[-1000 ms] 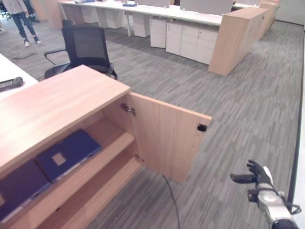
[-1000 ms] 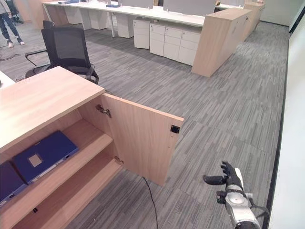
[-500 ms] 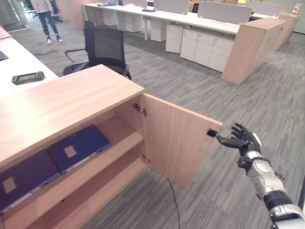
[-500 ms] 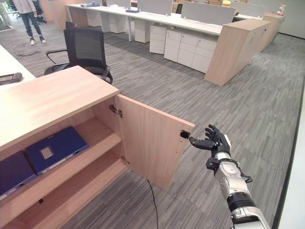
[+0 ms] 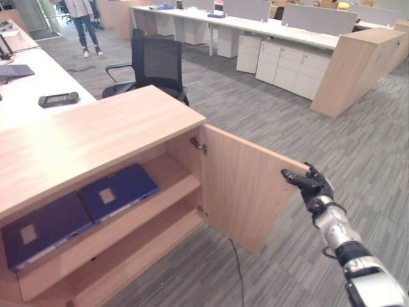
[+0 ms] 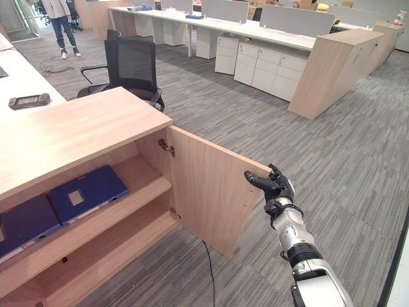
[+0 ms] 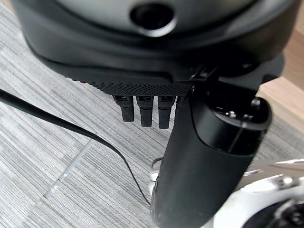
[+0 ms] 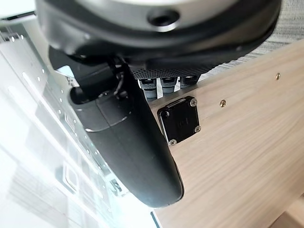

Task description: Put the empty folder in the office cabinet

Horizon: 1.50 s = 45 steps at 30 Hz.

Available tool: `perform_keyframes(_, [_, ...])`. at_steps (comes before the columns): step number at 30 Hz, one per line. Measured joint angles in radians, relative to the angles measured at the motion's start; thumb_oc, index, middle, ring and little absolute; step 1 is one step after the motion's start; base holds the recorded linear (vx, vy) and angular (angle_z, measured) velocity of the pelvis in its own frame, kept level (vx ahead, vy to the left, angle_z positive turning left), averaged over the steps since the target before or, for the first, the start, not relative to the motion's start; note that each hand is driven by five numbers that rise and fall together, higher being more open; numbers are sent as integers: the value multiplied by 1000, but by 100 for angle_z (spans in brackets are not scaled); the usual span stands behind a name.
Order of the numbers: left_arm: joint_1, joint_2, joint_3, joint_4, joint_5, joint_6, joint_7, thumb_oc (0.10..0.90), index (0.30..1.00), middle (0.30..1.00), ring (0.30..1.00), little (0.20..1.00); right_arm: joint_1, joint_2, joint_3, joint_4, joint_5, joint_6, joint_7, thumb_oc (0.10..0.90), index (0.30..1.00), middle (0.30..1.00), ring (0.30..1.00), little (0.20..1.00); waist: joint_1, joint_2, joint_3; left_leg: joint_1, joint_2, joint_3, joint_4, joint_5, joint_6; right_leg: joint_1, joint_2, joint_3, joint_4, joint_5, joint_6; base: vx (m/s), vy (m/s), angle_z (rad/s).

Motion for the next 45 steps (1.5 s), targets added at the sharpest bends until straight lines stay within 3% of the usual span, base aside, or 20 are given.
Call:
perform_keyframes(2, [-4, -1, 0, -3, 2, 1, 0, 800, 900, 900, 900, 900, 10, 9, 47, -9, -1, -27, -2, 800, 900, 900, 900, 900, -4, 3, -1, 1, 2, 2, -1, 1, -1, 0, 2, 2, -2, 0, -1, -11, 18, -4])
perform_keyframes(6, [-5, -2, 11, -22, 10, 3, -2, 800, 900, 900, 900, 900, 159, -2, 171, -263, -14, -26, -19, 800, 900, 900, 900, 900, -42, 3, -2, 6, 15, 20, -4, 0, -6, -2, 14, 20, -3, 1, -3, -12, 12, -15])
perform_keyframes(9, [2, 1, 12, -28, 54, 5, -1, 800, 900, 900, 900, 900, 236, -9, 284, -437, -23, 0, -19, 800, 900, 900, 900, 900, -69, 4, -2, 16, 29, 40, -5, 1, -17, -5, 26, 31, -3, 8, -14, -11, 7, -28])
perform_keyframes(13, [-3, 5, 11, -32, 85, 3, 3, 800, 900, 900, 900, 900, 246, -15, 484, -559, -51, 74, 89, 800, 900, 900, 900, 900, -77, 8, -6, 19, 52, 30, -5, -5, -31, -6, 47, 41, -3, 13, -28, -26, 13, -9])
perform_keyframes(14, [-5, 4, 9, -34, 85, 3, 4, 800, 900, 900, 900, 900, 246, 17, 522, -559, -50, 82, 112, 800, 900, 900, 900, 900, -67, 11, -8, 17, 53, 8, -5, -4, -31, -6, 52, 41, -3, 10, -34, -54, 45, 7])
perform_keyframes(17, [-20, 1, -45, -39, 96, 3, 28, 800, 900, 900, 900, 900, 265, 230, 610, -482, -10, 90, 131, 800, 900, 900, 900, 900, 10, 30, -65, -45, 52, -72, -5, -15, -38, -37, 63, -4, -3, 4, -44, -42, 42, 52])
perform_keyframes(18, [-37, 1, -47, -38, 96, 2, 28, 800, 900, 900, 900, 900, 259, 296, 628, -457, -6, 96, 152, 800, 900, 900, 900, 900, 45, 14, -76, -55, 42, -77, 0, -22, -51, -41, 44, -48, -4, 0, -51, -60, 63, 82])
perform_keyframes(20, [-44, -1, -47, -38, 96, -2, 24, 800, 900, 900, 900, 900, 231, 303, 733, -472, -19, 129, 221, 800, 900, 900, 900, 900, 99, -9, -78, -71, -7, -73, 98, -18, -46, -27, -11, -89, -3, 2, -59, -55, 61, 82])
perform_keyframes(21, [-41, -6, -48, -39, 96, -2, 24, 800, 900, 900, 900, 900, 220, 304, 773, -479, -25, 147, 254, 800, 900, 900, 900, 900, 108, 7, -82, -62, -13, -74, 100, -29, -40, -15, -6, -93, -2, 0, -52, -54, 62, 91])
perform_keyframes(22, [-44, -1, -50, -41, 96, -5, 27, 800, 900, 900, 900, 900, 227, 326, 807, -470, -43, 171, 304, 800, 900, 900, 900, 900, 127, 21, -92, -38, -18, -92, 35, -31, -6, -12, -7, -106, 4, 1, -41, -62, 74, 89])
perform_keyframes(23, [-45, 15, -50, -50, 96, -10, 31, 800, 900, 900, 900, 900, 239, 366, 821, -462, -62, 195, 327, 800, 900, 900, 900, 900, 137, 1, -89, -32, -37, -101, 1, 1, -1, -19, -18, -92, 14, -2, -28, -88, 117, 70])
perform_keyframes(27, [-34, 20, -46, -38, 96, -23, 22, 800, 900, 900, 900, 900, 275, 361, 789, -418, -66, 209, 349, 800, 900, 900, 900, 900, 146, -34, -74, -36, -93, -118, -3, -4, 17, -23, -84, -92, 44, 2, 5, -71, 136, 16])
perform_keyframes(32, [-48, 39, -45, -39, 98, -47, 16, 800, 900, 900, 900, 900, 332, 246, 703, -351, -101, 207, 367, 800, 900, 900, 900, 900, 160, -37, -49, -32, -140, -166, -3, -9, 42, -13, -142, -120, 107, -24, 45, -48, 27, 39])
perform_keyframes(33, [-80, 47, -51, -42, 97, -54, 18, 800, 900, 900, 900, 900, 378, 227, 647, -350, -103, 191, 359, 800, 900, 900, 900, 900, 145, -29, -20, -38, -153, -228, 11, -4, 64, 0, -148, -113, 141, -32, 43, -37, -30, 92])
perform_keyframes(34, [-99, 50, -52, -37, 96, -52, 18, 800, 900, 900, 900, 900, 386, 193, 631, -346, -117, 183, 353, 800, 900, 900, 900, 900, 118, -17, -6, -46, -159, -281, 15, 8, 82, -13, -133, -56, 174, -63, 36, 50, -55, 167])
perform_keyframes(35, [-136, 60, -65, -32, 96, -50, 14, 800, 900, 900, 900, 900, 374, 168, 613, -317, -142, 175, 349, 800, 900, 900, 900, 900, 79, 6, 15, -76, -151, -355, 22, 22, 85, -51, -70, 125, 187, -147, 42, 115, -91, 139])
perform_keyframes(36, [-151, 65, -68, -32, 95, -49, 11, 800, 900, 900, 900, 900, 368, 144, 602, -301, -147, 171, 348, 800, 900, 900, 900, 900, 69, 13, 28, -79, -148, -369, 18, 27, 82, -63, -42, 161, 182, -161, 42, 177, -161, 136])
perform_keyframes(37, [-175, 83, -76, -20, 94, -51, 2, 800, 900, 900, 900, 900, 348, 175, 542, -184, -169, 165, 351, 800, 900, 900, 900, 900, 61, 16, 55, -91, -144, -402, 18, 39, 69, -71, 4, 257, 136, -161, 43, 129, -126, 72])
perform_keyframes(41, [-154, 81, -77, -22, 75, -56, -1, 800, 900, 900, 900, 900, 344, 193, 489, 15, -233, 169, 282, 800, 900, 900, 900, 900, 65, 16, 55, -85, -137, -421, 1, 47, 54, -24, 26, 229, 53, -99, 15, 119, -175, 46])
perform_keyframes(45, [-124, 46, -57, 47, 0, -48, -13, 800, 900, 900, 900, 900, 292, 295, 383, 464, -638, 137, 200, 800, 900, 900, 900, 900, 68, -27, 54, -84, -109, -479, 13, 42, -4, 32, 69, 169, 3, -92, -10, 167, -241, 42])
